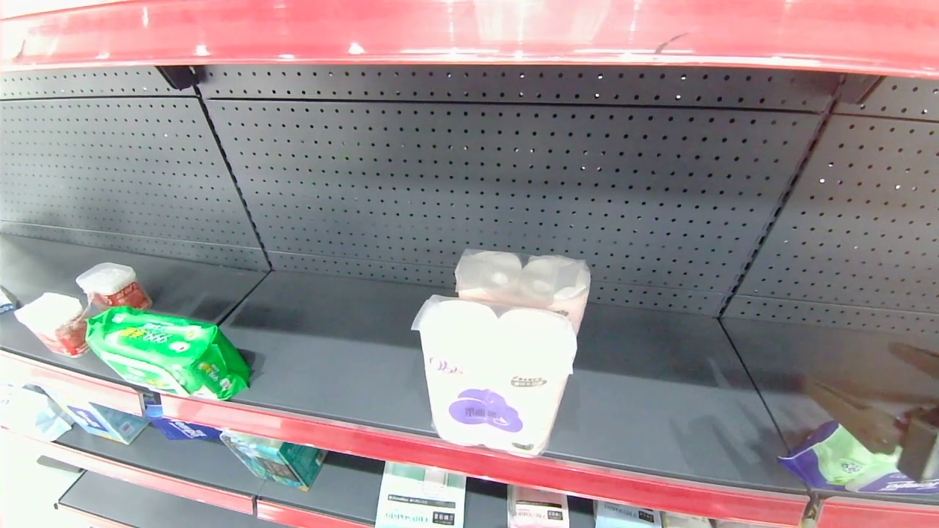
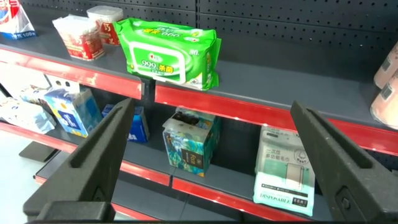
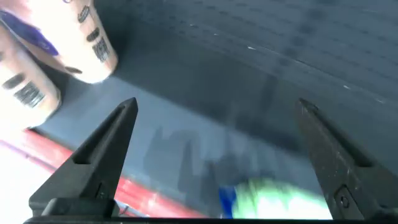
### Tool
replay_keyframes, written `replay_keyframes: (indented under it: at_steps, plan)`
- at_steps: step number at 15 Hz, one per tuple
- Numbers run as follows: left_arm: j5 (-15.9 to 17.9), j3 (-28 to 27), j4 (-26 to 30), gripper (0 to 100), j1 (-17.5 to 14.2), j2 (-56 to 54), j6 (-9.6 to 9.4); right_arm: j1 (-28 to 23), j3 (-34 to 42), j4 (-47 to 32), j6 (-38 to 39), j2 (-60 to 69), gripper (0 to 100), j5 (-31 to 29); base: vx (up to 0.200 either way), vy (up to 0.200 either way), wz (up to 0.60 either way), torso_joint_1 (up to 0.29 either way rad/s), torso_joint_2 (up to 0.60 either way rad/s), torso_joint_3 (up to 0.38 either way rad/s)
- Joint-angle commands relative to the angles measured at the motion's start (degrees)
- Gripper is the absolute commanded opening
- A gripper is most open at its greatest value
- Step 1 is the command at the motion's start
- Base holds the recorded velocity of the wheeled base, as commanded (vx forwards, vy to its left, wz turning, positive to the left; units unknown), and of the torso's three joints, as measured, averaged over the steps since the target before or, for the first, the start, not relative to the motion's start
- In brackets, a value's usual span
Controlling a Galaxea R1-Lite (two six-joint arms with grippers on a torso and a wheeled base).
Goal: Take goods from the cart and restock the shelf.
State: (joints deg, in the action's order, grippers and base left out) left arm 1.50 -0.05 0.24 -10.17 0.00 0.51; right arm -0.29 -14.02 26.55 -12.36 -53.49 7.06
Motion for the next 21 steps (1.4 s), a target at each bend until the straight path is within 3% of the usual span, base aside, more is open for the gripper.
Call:
replay_keyframes:
  at_steps: [1, 4, 7, 12, 13, 15, 18, 19, 21]
  plan:
    - [0.0, 0.0, 0.0, 100, 0.0, 0.0, 0.02, -0.4, 5.4, -23.7, 5.1, 38.6, 100, -8.0, 0.000, 0.000, 0.00, 0.000, 0.00, 0.000]
    - [0.0, 0.0, 0.0, 100, 0.0, 0.0, 0.02, 0.2, 10.9, -30.9, 5.6, 53.5, 100, -6.9, 0.000, 0.000, 0.00, 0.000, 0.00, 0.000]
    - [0.0, 0.0, -0.1, 100, 0.0, 0.0, 0.02, 0.3, 11.4, -29.2, 9.5, 53.5, 100, -6.4, 0.000, 0.000, 0.00, 0.000, 0.00, 0.000]
    - [0.0, 0.0, 0.0, 100, 0.0, 0.0, 0.02, 0.3, 11.9, -28.7, 6.6, 53.5, 100, -3.6, 0.000, 0.000, 0.00, 0.000, 0.00, 0.000]
    - [0.0, 0.0, 0.0, 100, 0.0, 0.0, 0.02, 0.3, 12.1, -28.0, 4.6, 53.5, 100, -4.2, 0.000, 0.000, 0.00, 0.000, 0.00, 0.000]
    - [0.0, 0.0, 0.0, 100, 0.0, 0.0, -0.07, 0.3, 12.8, -26.2, 12.6, 53.5, 100, -10.3, 0.000, 0.000, 0.00, 0.000, 0.00, 0.000]
    - [0.5, 0.0, 0.0, 100, 0.0, 0.0, -0.07, 0.3, 13.0, -25.8, 12.0, 53.5, 100, -15.1, 0.000, 0.000, 0.00, 0.000, 0.00, 0.000]
    - [0.5, 0.0, 0.0, 100, 0.0, 0.0, -0.07, 0.3, 12.9, -25.8, 10.9, 53.5, 100, -13.3, 0.000, 0.000, 0.00, 0.000, 0.00, 0.000]
    - [0.5, 0.0, 0.0, 100, 0.0, 0.0, -0.16, 0.3, 14.0, -26.2, 8.1, 53.5, 100, -1.1, 0.000, 0.000, 0.00, 0.000, 0.00, 0.000]
